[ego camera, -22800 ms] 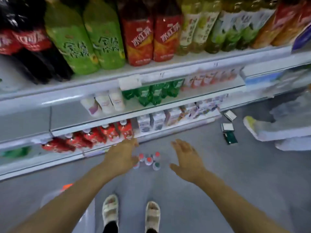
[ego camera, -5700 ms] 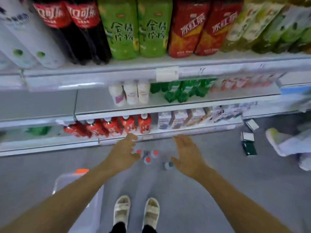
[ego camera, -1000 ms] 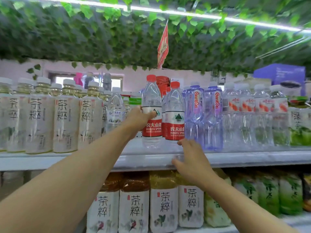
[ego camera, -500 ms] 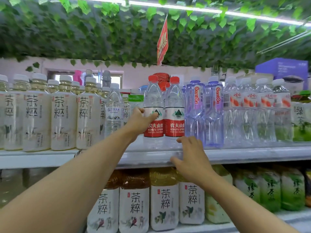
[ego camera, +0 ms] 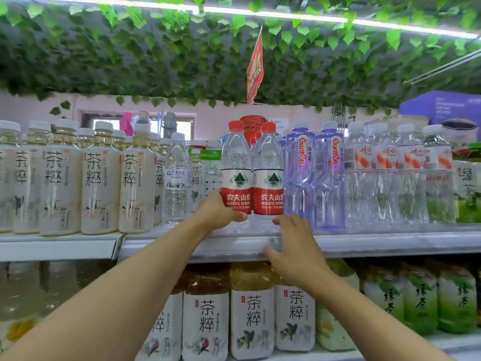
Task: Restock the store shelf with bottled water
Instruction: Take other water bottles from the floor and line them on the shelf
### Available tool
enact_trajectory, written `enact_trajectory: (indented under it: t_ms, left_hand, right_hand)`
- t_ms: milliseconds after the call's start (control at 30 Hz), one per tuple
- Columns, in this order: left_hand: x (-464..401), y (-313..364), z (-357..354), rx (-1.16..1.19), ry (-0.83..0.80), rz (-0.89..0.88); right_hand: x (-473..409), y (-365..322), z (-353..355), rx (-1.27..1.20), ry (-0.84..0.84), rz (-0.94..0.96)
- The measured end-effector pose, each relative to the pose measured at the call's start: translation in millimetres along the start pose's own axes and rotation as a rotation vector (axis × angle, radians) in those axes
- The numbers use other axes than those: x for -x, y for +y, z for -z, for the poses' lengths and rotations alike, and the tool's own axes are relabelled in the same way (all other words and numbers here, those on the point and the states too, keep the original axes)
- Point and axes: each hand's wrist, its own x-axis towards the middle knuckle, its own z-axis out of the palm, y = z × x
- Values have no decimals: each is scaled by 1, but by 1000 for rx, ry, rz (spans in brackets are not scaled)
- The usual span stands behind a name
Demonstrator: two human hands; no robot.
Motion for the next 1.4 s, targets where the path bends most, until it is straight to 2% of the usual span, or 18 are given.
enact_trajectory:
  t_ms: [367,667,1033,1233,1400]
  left_hand:
    - [1,-2,-1,-18,27,20]
    - [3,-1,2,21,-13,-13]
    - [-2,-8,1,-42,57,3]
    - [4,-4,2,-69,36,-26]
    - [28,-3,-3,-92,247,-117]
  right_hand:
    - [-1,0,0,12,-1,3]
    - [0,0,1,5,-13,-5]
    - [2,-3,1,16,-10,-17]
    - [8,-5,3,-48,-17,-21]
    - [30,-4,0,-77,19,-36]
